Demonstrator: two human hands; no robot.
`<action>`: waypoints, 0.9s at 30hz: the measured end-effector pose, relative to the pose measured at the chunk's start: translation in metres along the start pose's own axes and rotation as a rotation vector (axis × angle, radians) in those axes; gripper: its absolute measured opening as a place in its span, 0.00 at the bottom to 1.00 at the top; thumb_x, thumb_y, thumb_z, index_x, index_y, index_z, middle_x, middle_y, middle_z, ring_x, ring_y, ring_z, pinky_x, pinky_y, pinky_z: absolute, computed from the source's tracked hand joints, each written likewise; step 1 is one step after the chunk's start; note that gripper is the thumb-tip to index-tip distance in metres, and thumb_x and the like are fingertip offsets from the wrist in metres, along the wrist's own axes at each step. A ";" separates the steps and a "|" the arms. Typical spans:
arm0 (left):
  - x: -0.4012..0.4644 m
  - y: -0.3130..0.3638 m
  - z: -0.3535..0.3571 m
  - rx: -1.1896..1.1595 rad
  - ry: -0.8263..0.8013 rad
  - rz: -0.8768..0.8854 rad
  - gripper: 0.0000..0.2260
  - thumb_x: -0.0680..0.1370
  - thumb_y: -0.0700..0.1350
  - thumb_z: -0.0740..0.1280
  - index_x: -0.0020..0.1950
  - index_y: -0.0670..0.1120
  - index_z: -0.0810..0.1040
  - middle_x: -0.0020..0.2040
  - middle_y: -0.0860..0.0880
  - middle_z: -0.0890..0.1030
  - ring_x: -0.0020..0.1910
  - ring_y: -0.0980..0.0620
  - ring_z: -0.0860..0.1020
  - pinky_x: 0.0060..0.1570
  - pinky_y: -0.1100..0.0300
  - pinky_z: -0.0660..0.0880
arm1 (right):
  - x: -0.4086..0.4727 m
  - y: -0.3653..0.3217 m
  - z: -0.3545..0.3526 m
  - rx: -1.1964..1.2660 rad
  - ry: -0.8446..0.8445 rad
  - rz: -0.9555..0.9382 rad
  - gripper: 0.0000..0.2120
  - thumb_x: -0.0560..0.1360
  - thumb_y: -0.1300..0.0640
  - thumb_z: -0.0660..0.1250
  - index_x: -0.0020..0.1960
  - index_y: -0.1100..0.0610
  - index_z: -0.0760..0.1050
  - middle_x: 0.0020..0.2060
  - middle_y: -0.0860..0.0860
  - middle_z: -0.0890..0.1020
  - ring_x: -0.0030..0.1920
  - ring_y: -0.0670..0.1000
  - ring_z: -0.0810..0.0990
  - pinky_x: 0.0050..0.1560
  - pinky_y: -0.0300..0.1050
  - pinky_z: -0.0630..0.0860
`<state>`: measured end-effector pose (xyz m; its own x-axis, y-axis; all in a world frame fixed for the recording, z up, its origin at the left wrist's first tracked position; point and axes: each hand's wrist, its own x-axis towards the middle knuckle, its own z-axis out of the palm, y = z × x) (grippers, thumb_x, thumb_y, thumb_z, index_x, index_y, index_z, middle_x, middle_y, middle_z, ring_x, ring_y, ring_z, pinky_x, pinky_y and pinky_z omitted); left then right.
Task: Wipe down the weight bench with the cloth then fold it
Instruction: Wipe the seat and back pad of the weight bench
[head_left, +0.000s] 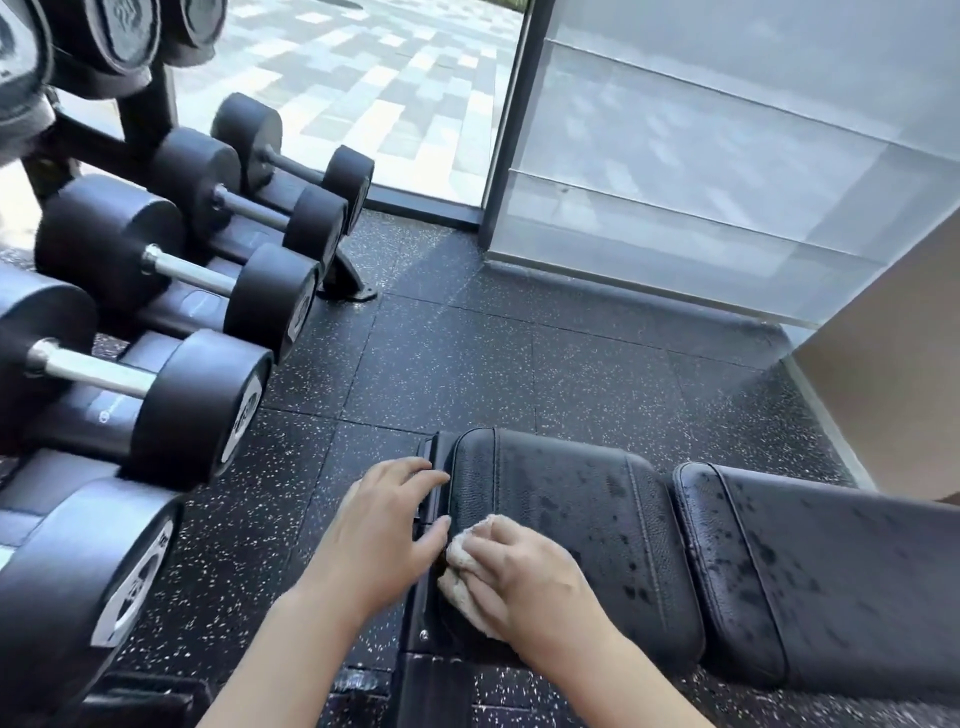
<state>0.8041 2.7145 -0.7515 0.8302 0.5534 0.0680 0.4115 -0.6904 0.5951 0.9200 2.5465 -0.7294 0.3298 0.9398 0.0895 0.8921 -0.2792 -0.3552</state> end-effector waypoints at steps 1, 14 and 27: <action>0.002 -0.001 0.001 -0.009 -0.003 -0.002 0.24 0.76 0.60 0.61 0.71 0.56 0.77 0.70 0.57 0.74 0.72 0.55 0.69 0.73 0.49 0.68 | -0.011 -0.001 0.003 -0.004 -0.008 -0.018 0.11 0.79 0.43 0.62 0.46 0.49 0.74 0.44 0.45 0.74 0.42 0.47 0.76 0.44 0.40 0.75; 0.012 -0.012 0.002 -0.063 0.053 -0.026 0.18 0.78 0.53 0.66 0.69 0.55 0.78 0.67 0.57 0.76 0.69 0.54 0.71 0.70 0.48 0.71 | 0.062 0.046 -0.008 -0.036 0.104 0.071 0.08 0.77 0.43 0.69 0.52 0.45 0.82 0.39 0.47 0.73 0.39 0.49 0.78 0.43 0.47 0.77; 0.017 -0.003 0.004 -0.128 0.110 0.020 0.15 0.79 0.46 0.70 0.65 0.53 0.80 0.64 0.58 0.78 0.66 0.54 0.73 0.69 0.53 0.71 | 0.026 0.037 -0.009 0.030 0.176 0.198 0.15 0.75 0.38 0.67 0.59 0.42 0.76 0.50 0.41 0.75 0.49 0.43 0.78 0.51 0.38 0.72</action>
<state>0.8190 2.7239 -0.7554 0.7887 0.5925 0.1640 0.3380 -0.6408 0.6893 0.9645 2.5593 -0.7318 0.5484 0.8177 0.1749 0.7958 -0.4461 -0.4095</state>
